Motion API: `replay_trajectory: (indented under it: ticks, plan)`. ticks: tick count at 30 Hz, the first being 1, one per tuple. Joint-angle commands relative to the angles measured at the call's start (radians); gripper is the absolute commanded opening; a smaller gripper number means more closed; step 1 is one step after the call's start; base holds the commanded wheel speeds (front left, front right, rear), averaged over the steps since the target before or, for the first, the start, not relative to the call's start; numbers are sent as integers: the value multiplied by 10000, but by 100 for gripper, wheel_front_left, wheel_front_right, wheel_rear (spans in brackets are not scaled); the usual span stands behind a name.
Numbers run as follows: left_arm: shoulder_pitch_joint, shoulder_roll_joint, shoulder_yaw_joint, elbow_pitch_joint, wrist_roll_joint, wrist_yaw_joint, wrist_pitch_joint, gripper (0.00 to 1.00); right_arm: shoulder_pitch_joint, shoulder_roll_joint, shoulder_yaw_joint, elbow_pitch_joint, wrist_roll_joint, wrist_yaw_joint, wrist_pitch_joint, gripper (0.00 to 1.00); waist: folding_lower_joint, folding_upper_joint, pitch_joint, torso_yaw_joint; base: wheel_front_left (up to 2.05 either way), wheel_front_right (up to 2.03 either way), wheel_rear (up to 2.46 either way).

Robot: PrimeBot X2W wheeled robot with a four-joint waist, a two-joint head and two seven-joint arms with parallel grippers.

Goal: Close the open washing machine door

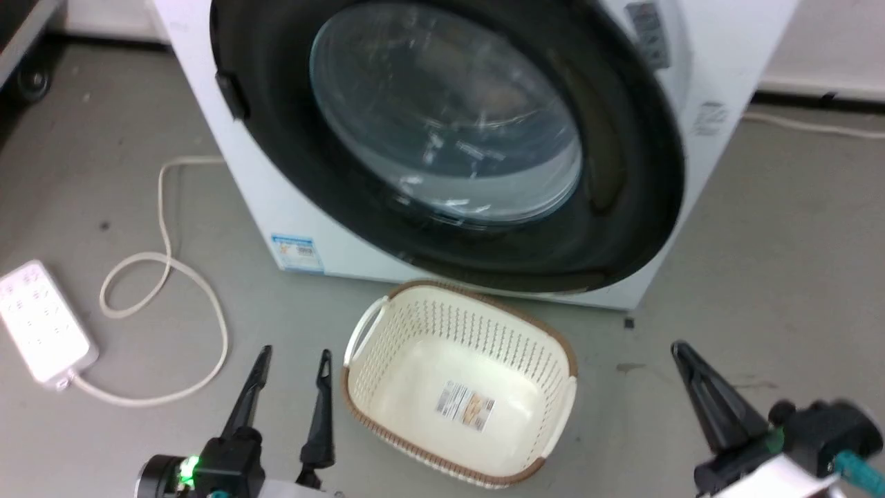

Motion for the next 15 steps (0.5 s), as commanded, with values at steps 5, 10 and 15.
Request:
replay_trajectory:
  ticks: [5, 10, 15]
  plan:
    - [-482, -138, -367, -35, -96, 221, -54, 100, -1325, -1176, 810, -164, 634, 8, -44, 0, 0, 0, 1204, 706, 0, 0, 0]
    - [-894, -173, -801, -42, -77, 418, -54, 100, -2882, -2539, 1623, 65, 1423, 8, 36, 0, 0, 0, 2019, 1167, 0, 0, 0]
    - [-1305, -186, -1227, -60, -208, 676, -55, 100, -4549, -3608, 2204, 631, 2514, 8, 254, 0, 0, 0, 2608, 1527, 0, 0, 0]
